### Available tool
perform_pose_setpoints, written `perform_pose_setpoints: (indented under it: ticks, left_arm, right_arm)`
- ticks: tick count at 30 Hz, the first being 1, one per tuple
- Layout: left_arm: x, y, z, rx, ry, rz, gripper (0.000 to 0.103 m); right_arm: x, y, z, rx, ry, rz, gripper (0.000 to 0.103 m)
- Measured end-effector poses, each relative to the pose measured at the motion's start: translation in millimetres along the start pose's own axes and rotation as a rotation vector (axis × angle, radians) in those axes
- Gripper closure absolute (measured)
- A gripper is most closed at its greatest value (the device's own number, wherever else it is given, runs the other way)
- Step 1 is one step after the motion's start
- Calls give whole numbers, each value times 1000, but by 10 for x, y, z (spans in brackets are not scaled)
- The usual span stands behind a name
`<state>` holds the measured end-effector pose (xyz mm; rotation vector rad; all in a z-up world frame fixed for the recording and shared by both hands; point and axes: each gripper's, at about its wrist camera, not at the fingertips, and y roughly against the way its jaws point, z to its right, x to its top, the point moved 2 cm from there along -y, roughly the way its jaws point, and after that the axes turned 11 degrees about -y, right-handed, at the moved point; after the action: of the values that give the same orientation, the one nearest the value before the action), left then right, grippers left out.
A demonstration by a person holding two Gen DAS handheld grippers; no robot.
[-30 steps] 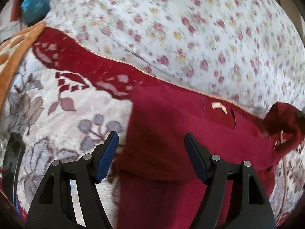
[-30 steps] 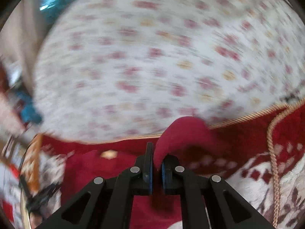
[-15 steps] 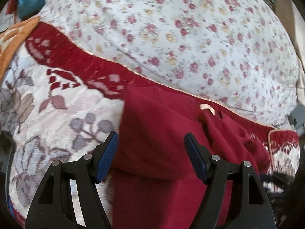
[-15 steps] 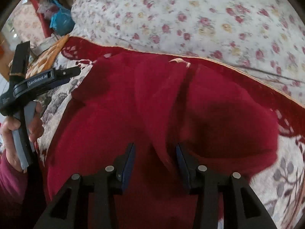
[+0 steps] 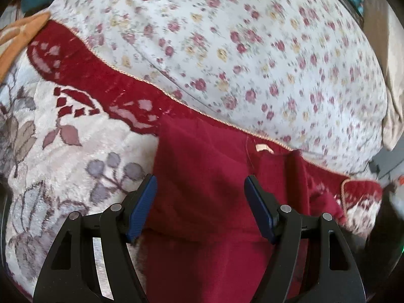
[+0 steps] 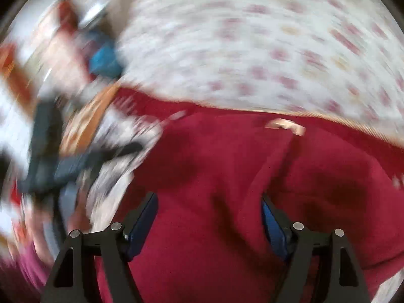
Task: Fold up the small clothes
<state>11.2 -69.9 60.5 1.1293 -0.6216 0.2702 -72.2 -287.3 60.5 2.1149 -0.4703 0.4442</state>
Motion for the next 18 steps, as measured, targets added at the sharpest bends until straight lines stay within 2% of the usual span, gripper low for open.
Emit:
perform_pose_setpoints:
  ticks: [4, 8, 11, 13, 17, 18]
  left_arm:
    - [-25, 71, 24, -39, -16, -7, 31]
    - [-135, 111, 160, -71, -74, -52, 31]
    - [-289, 85, 250, -33, -122, -98, 31]
    - [-421, -1, 351, -18, -162, -142, 31]
    - [-648, -233, 579, 34, -264, -230, 32]
    - [-690, -272, 629, 34, -282, -242, 43]
  right_arm:
    - [-371, 16, -440, -80, 241, -62, 26]
    - [-583, 319, -398, -133, 279, -57, 26]
    - [-600, 616, -141, -193, 203, -31, 26]
    - [-570, 849, 90, -208, 122, 26, 26]
    - [-415, 1237, 717, -221, -143, 154, 26]
    - [-381, 1317, 903, -215, -234, 175, 26]
